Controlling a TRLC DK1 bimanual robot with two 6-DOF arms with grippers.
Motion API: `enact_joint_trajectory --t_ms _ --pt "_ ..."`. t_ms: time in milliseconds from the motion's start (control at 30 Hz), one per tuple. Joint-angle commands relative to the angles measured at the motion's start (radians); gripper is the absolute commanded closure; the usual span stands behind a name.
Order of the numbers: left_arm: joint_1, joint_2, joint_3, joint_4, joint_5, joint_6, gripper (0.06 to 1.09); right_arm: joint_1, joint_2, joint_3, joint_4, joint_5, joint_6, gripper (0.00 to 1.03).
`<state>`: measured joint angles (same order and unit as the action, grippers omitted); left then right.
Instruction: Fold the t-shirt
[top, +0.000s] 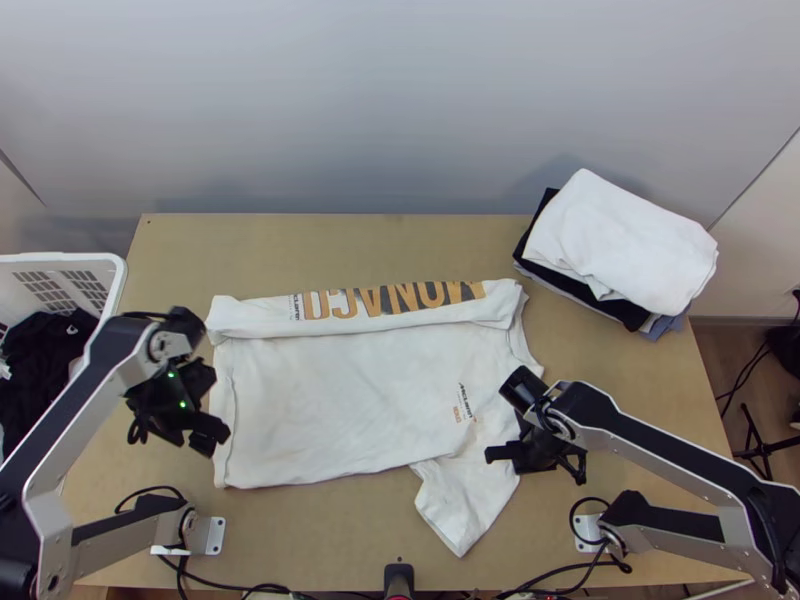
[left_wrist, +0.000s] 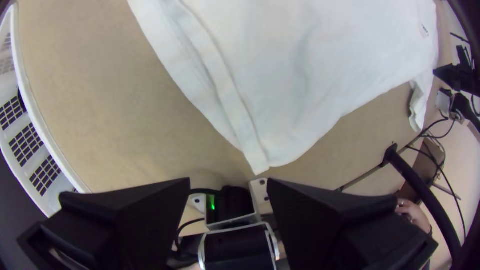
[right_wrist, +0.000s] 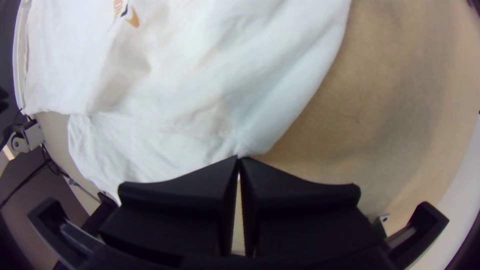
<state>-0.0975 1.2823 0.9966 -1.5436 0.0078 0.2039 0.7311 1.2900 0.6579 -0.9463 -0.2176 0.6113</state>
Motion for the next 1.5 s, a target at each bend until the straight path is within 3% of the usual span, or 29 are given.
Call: enact_joint_trajectory --t_ms 0,667,700,800,833,1000,1067,1467 --pt "-0.085 0.097 -0.095 -0.004 -0.019 0.019 0.34 0.008 -0.006 0.002 0.017 0.003 -0.01 0.99" --pt "-0.232 0.229 -0.174 0.123 0.02 -0.058 0.35 -0.007 0.015 0.008 0.047 0.004 -0.01 1.0" --pt "-0.243 0.233 -0.174 0.134 0.026 -0.069 0.41 -0.009 0.017 0.009 0.049 0.004 -0.01 1.0" --pt "-0.266 0.242 -0.179 0.152 0.054 -0.086 0.78 -0.015 0.015 0.011 0.047 0.004 -0.013 1.0" --pt "-0.271 0.25 -0.179 0.166 0.054 -0.1 0.83 -0.018 0.015 0.009 0.049 0.004 -0.015 1.0" --pt "-0.28 0.276 -0.19 0.175 0.054 -0.103 0.86 -0.052 0.006 0.016 0.047 0.003 -0.041 1.0" --pt "-0.28 0.285 -0.193 0.195 0.052 -0.104 1.05 -0.068 -0.003 0.023 0.047 0.003 -0.051 1.0" --pt "-0.099 0.295 -0.173 0.215 0.031 0.008 1.05 -0.168 -0.12 0.023 0.047 0.043 -0.179 1.0"
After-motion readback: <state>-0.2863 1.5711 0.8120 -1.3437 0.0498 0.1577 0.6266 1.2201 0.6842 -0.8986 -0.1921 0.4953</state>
